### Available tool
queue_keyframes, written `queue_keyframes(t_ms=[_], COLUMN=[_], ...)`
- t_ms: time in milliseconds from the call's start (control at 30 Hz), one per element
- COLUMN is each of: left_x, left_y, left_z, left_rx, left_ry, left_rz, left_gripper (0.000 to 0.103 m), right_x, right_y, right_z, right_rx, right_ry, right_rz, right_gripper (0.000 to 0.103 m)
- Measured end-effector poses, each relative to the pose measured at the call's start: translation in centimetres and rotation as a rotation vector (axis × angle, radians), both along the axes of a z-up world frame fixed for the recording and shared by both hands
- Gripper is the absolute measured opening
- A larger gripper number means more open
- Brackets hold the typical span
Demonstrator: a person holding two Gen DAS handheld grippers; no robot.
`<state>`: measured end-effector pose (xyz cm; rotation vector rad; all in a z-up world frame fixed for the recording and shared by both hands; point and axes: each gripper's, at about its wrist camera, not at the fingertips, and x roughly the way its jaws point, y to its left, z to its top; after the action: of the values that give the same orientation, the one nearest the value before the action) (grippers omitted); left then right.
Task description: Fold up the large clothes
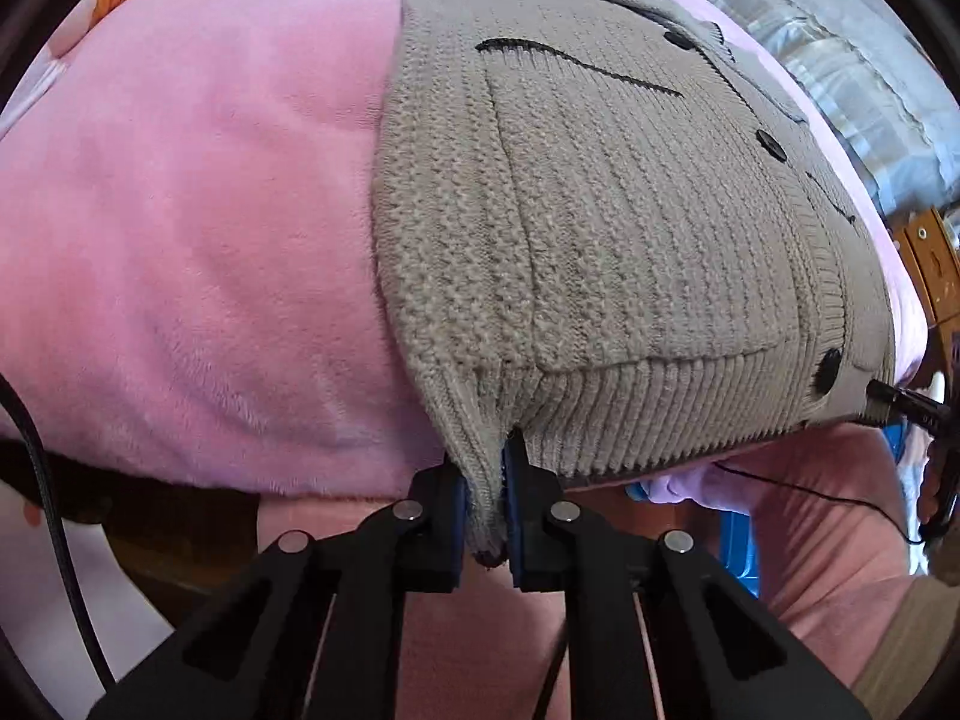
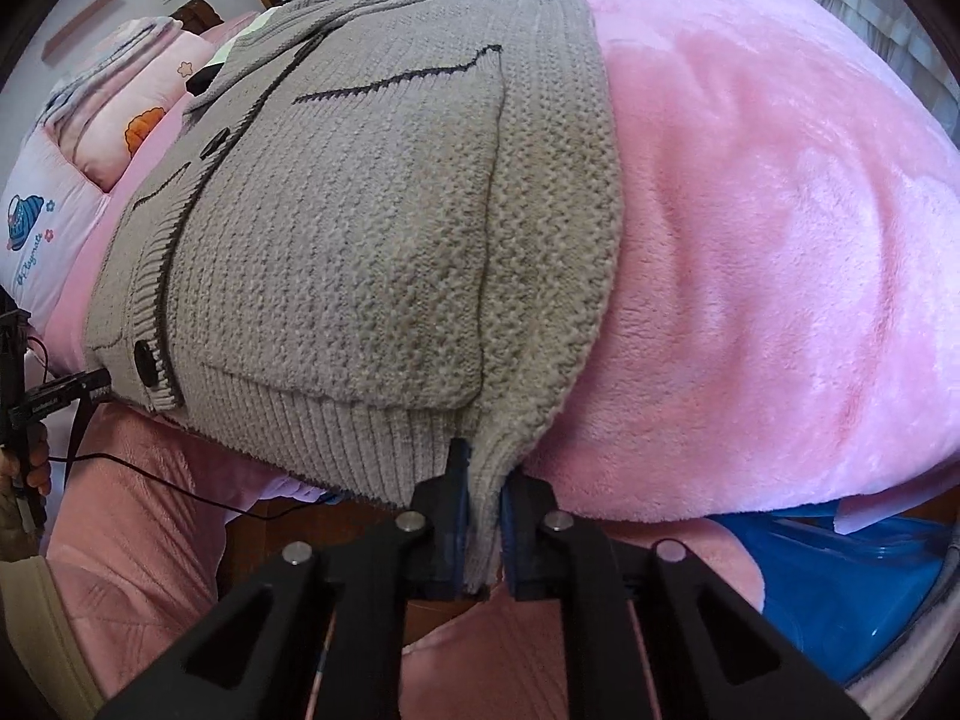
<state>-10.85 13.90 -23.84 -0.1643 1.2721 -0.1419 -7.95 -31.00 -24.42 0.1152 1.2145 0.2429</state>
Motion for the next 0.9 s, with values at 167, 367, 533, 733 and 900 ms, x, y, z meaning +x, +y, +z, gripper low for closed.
queue_keyframes(t_ms=[167,367,533,733,900], left_x=[-0.1,1.0,6.3,16.0,22.6], left_y=[0.0,2.3,1.9,3.2,3.9], left_z=[2.9,9.1,12.9,13.7,10.5], left_rx=[-0.066,-0.343,-0.384,-0.376,-0.200], left_ry=[-0.018,-0.183,-0.254,-0.309,-0.258], left_rz=[0.019,0.197,0.259,0.378,0.435], left_gripper=[0.007,0.007,0.007,0.013,0.066], right_x=[-0.4,0.6,4.5,13.5,20.7], right_y=[1.0,-0.1,-2.9,-4.5,-4.7], right_z=[2.2,6.8,11.8,14.9,11.7], right_rx=[-0.016,0.155,0.343,0.416,0.399], right_ry=[-0.041,-0.113,-0.236,-0.310,-0.220], right_rz=[0.051,0.038,-0.047,-0.180,-0.270], right_gripper=[0.007,0.006,0.006,0.006,0.015])
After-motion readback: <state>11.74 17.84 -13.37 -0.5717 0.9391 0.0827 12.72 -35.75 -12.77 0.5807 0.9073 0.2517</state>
